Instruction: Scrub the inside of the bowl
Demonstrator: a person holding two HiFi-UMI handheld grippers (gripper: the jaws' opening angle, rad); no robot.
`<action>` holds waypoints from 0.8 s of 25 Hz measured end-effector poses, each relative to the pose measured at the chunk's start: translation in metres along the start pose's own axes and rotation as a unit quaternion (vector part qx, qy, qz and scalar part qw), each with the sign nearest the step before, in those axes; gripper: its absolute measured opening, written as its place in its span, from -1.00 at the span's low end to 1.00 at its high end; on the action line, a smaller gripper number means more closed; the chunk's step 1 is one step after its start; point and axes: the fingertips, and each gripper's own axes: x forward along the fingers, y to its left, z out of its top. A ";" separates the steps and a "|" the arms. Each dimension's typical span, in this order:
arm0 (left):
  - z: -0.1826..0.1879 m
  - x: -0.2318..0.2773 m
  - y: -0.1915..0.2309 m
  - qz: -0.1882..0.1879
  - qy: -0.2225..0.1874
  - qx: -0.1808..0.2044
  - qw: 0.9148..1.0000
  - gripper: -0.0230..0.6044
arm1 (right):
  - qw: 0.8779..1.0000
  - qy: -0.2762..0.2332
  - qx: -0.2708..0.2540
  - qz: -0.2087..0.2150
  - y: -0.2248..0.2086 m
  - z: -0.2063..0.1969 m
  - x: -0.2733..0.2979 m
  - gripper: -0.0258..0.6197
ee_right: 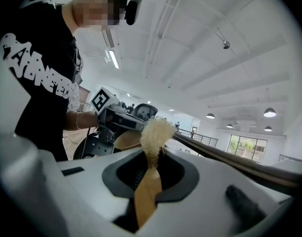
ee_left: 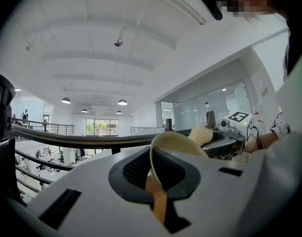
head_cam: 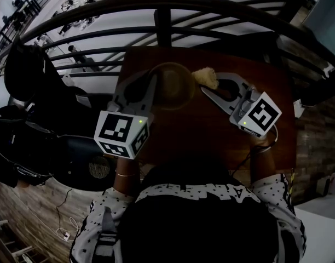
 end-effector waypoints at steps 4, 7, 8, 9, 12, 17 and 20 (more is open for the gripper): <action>0.002 -0.001 0.001 0.004 -0.003 0.001 1.000 -0.85 | 1.000 -0.007 0.007 0.004 0.005 0.001 0.003 -0.73; 0.002 -0.001 0.001 0.008 -0.004 -0.001 1.000 -0.85 | 1.000 -0.007 0.009 0.006 0.009 -0.001 0.003 -0.73; 0.002 -0.001 0.002 0.009 -0.004 -0.001 1.000 -0.85 | 1.000 -0.007 0.010 0.006 0.010 -0.002 0.004 -0.73; 0.002 -0.001 0.002 0.010 -0.003 -0.002 1.000 -0.85 | 1.000 -0.007 0.011 0.006 0.010 -0.003 0.004 -0.73; 0.002 -0.001 0.003 0.012 -0.004 -0.003 1.000 -0.85 | 1.000 -0.010 0.014 0.005 0.013 -0.003 0.005 -0.73; 0.002 0.000 0.003 0.013 -0.005 -0.007 1.000 -0.85 | 1.000 -0.011 0.028 0.000 0.017 -0.009 0.005 -0.73; 0.004 0.002 0.006 0.015 -0.006 -0.009 1.000 -0.85 | 0.999 -0.017 0.034 -0.003 0.018 -0.008 0.007 -0.73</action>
